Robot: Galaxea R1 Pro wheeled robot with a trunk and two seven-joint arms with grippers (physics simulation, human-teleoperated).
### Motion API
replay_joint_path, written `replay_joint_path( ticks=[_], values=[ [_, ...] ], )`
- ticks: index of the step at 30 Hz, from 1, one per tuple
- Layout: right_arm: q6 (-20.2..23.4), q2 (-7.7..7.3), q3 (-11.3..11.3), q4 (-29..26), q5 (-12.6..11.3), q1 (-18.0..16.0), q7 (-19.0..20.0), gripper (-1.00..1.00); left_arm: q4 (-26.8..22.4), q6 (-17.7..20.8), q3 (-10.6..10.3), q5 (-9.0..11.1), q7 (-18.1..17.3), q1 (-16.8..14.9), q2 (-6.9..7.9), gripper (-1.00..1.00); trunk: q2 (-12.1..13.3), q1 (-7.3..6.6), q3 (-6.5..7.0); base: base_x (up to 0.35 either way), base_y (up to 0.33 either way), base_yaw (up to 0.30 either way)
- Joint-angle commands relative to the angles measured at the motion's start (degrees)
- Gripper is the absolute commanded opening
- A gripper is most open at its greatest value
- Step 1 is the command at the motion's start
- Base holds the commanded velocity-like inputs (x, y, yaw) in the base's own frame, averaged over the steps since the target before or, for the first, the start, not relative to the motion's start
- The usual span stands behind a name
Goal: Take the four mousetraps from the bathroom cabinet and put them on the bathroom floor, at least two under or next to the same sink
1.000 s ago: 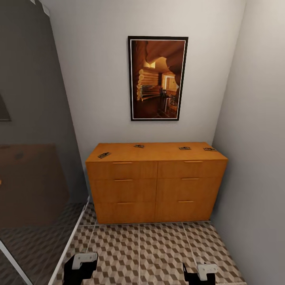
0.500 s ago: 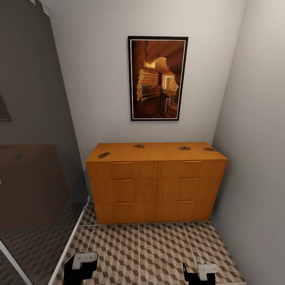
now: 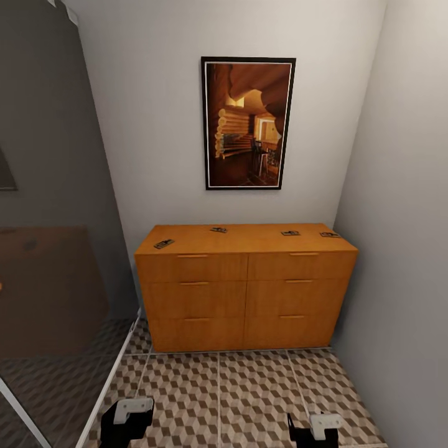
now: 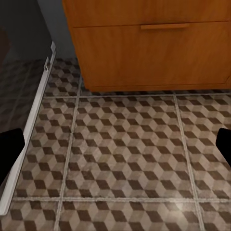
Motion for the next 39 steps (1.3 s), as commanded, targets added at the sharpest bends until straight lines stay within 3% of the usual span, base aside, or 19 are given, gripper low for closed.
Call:
replay_joint_path(
  ticks=[1,8,15,24,39],
  values=[
    [-0.1,0.01,0.2,-0.1,0.4,0.0,-0.6,1.0,0.1,-0.1,-0.1,0.0,0.2,0.0,0.05,1.0,0.0,0.0,-0.06,0.0,0.0,0.0],
    [0.0,0.02,0.1,-2.2,0.5,-0.1,-0.8,1.0,1.0,-0.2,-0.1,0.0,0.2,0.0,0.09,1.0,0.0,0.0,-0.06,0.0,0.0,0.0],
    [2.1,0.0,0.1,-9.0,0.5,0.0,-1.0,1.0,5.3,-1.7,-0.1,0.1,0.2,0.0,0.14,1.0,0.0,0.0,-0.06,0.0,0.0,0.0],
    [10.9,-0.14,-0.1,-18.1,0.5,0.0,-1.1,1.0,11.0,-7.1,0.0,0.1,0.2,0.0,0.18,1.0,0.0,0.0,-0.06,0.0,0.0,0.0],
    [23.1,-1.11,-0.3,-30.5,0.5,0.0,-1.1,1.0,19.6,-9.5,0.2,0.1,0.2,0.0,0.78,1.0,0.0,0.0,-0.06,0.0,0.0,0.0]
  ],
)
